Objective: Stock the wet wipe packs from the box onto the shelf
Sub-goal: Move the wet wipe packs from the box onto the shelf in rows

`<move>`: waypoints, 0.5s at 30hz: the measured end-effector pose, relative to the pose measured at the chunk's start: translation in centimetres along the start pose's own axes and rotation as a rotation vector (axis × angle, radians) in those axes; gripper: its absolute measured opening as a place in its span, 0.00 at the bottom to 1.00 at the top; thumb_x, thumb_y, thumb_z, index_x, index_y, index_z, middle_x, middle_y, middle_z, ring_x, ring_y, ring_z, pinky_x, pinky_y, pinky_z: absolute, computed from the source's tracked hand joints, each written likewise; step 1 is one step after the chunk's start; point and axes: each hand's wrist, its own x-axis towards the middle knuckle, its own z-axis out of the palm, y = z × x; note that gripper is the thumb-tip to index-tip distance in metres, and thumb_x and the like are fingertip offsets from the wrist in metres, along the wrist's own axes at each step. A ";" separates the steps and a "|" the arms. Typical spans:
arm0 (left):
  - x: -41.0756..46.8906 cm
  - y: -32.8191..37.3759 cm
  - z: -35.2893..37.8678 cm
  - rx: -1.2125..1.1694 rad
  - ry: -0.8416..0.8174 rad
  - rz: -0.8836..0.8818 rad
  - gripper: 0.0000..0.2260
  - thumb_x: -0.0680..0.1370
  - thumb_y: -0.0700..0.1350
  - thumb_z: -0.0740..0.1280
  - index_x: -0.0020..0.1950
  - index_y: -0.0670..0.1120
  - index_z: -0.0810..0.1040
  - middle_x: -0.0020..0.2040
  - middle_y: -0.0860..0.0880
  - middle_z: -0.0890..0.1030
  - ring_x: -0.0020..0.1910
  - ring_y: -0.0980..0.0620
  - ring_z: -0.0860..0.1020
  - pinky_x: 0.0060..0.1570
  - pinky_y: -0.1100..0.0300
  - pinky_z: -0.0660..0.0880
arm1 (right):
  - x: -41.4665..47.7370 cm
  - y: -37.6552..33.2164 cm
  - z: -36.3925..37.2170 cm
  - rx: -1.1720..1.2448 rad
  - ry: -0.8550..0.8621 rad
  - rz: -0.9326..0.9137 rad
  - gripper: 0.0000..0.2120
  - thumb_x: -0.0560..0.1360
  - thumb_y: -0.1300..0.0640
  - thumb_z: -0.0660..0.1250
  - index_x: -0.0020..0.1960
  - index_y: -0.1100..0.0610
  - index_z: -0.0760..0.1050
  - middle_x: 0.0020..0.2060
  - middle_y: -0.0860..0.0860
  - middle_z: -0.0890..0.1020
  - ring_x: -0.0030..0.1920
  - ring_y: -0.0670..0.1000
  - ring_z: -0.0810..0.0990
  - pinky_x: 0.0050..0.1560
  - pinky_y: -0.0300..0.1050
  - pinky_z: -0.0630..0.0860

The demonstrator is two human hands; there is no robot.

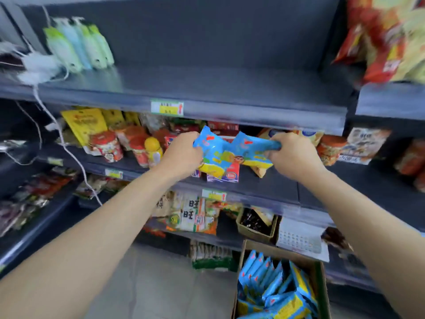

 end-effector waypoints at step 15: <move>10.8 -5.5 -15.9 -0.713 0.457 -0.416 0.11 0.78 0.37 0.55 0.36 0.45 0.65 0.33 0.49 0.65 0.31 0.50 0.66 0.27 0.60 0.59 | 12.0 -15.6 -5.9 0.161 0.198 -0.129 0.16 0.75 0.48 0.66 0.53 0.60 0.72 0.42 0.55 0.76 0.42 0.57 0.75 0.39 0.45 0.67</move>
